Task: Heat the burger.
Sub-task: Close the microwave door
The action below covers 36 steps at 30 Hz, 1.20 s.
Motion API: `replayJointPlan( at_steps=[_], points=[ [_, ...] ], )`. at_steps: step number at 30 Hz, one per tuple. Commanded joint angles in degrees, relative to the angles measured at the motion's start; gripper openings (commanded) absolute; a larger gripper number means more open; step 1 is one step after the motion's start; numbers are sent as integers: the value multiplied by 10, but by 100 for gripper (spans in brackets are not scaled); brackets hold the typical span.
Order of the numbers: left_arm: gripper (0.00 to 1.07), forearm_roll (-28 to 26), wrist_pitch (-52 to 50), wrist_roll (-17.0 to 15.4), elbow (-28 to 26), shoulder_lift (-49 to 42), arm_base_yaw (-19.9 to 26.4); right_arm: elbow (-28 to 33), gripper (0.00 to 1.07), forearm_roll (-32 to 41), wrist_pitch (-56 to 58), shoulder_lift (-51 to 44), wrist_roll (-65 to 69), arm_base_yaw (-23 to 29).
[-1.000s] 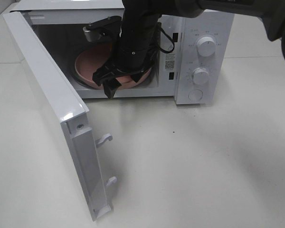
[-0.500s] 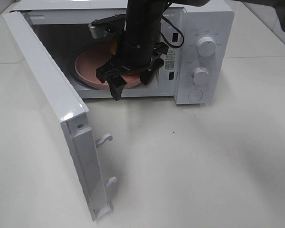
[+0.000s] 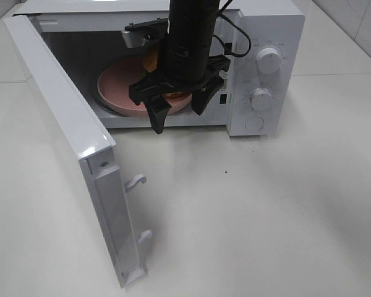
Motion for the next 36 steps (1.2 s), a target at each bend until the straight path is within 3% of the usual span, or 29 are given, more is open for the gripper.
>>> replayJointPlan(
  at_steps=[1,7,13,19,23,26,30,36],
  points=[
    [0,-2,-9,0,2,-12,2,5,76,5,16,-8,9,-2],
    [0,-2,-9,0,2,-12,2,34,76,2,16,-43,16,-2],
    [0,-2,-9,0,2,-12,2,145,76,-36,16,-108,17,-2],
    [0,-2,-9,0,2,-12,2,211,76,-54,15,-151,33,-22],
    [0,-2,-9,0,2,-12,2,256,76,-54,15,-198,34,-80],
    [0,-2,-9,0,2,-12,2,264,76,-54,15,-209,36,-94],
    [0,-2,-9,0,2,-12,2,312,76,-48,15,-278,48,-177],
    [0,-2,-9,0,2,-12,2,374,73,-48,15,-366,54,-239]
  ],
)
